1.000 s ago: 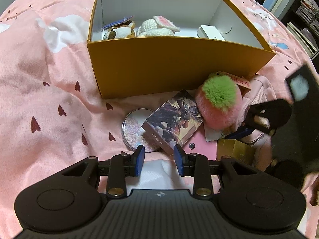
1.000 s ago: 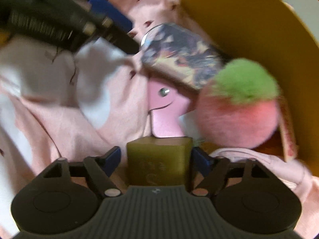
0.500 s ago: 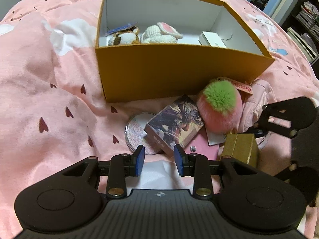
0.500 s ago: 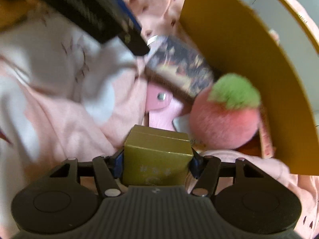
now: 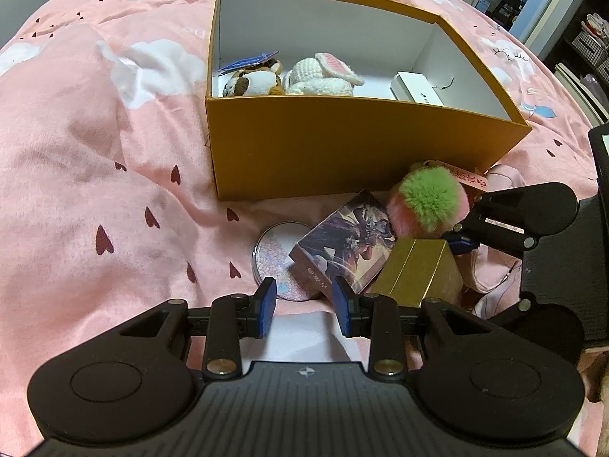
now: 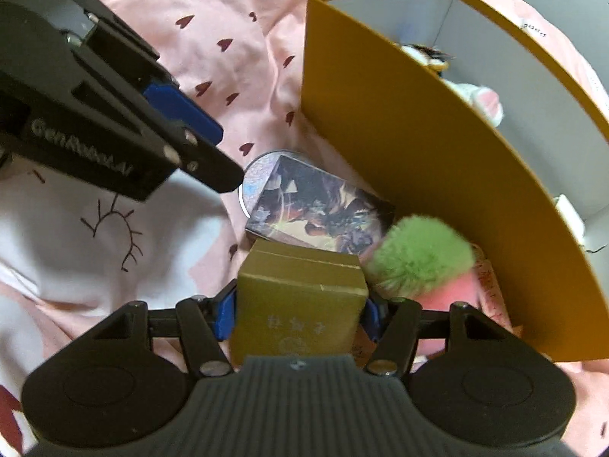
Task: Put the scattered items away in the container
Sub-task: 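Grasp the small gold box with the right gripper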
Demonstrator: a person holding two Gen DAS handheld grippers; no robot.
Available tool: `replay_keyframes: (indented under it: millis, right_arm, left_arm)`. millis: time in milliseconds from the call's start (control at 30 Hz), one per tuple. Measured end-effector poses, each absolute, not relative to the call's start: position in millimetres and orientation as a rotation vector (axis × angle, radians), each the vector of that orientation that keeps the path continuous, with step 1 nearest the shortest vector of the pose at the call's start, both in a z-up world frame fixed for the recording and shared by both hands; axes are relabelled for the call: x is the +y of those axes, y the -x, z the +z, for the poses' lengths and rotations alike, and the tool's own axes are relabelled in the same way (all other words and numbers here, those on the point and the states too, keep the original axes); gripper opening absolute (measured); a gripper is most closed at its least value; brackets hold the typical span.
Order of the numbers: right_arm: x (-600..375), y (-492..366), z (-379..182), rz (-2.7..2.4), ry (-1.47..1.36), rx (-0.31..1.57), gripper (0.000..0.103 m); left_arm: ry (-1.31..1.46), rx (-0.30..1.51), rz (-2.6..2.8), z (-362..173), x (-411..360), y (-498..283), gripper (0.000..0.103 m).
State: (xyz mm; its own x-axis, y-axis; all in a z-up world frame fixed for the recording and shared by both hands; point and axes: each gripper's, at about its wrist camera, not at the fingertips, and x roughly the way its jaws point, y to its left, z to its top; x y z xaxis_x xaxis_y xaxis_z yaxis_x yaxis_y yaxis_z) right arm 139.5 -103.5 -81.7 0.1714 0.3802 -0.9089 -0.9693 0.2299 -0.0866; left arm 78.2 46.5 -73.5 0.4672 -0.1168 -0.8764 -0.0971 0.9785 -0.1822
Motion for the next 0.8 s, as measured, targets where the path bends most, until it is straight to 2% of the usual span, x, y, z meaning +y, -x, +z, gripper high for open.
replay_keyframes:
  millis: [100, 300, 367, 433, 533, 700, 733, 800]
  right_arm:
    - [-109.9, -145.2, -79.1, 1.183, 0.786, 0.948, 0.072]
    - [-127.7, -171.2, -64.0, 1.239, 0.662, 1.041, 0.071]
    - [-130.2, -176.5, -63.3, 1.253, 0.632, 1.064, 0.065]
    - [-133.2, -180.7, -62.4, 1.268, 0.624, 1.084, 0.055]
    - [-136.6, -188.4, -61.4, 1.286, 0.609, 1.108, 0.047]
    - [-133.5, -200.9, -74.3, 1.294, 0.619, 1.163, 0.048]
    - [-133.0, -203.9, -77.9, 1.296, 0.613, 1.178, 0.053]
    - [-129.9, -211.8, -88.1, 1.313, 0.566, 1.223, 0.058]
  left_arm:
    - [0.218, 1.087, -0.013, -73.9, 46.9, -78.5, 0.037]
    - [0.21, 1.087, -0.017, -73.6, 45.4, -78.0, 0.037]
    - [0.209, 1.088, -0.016, -73.7, 45.0, -78.0, 0.037]
    - [0.207, 1.09, -0.014, -73.7, 44.2, -77.9, 0.037]
    - [0.203, 1.092, -0.014, -73.7, 43.9, -77.6, 0.037]
    - [0.196, 1.097, -0.013, -73.5, 42.7, -77.7, 0.037]
    - [0.194, 1.098, -0.014, -73.3, 42.3, -77.8, 0.037]
    - [0.189, 1.1, -0.014, -72.8, 41.6, -77.8, 0.037]
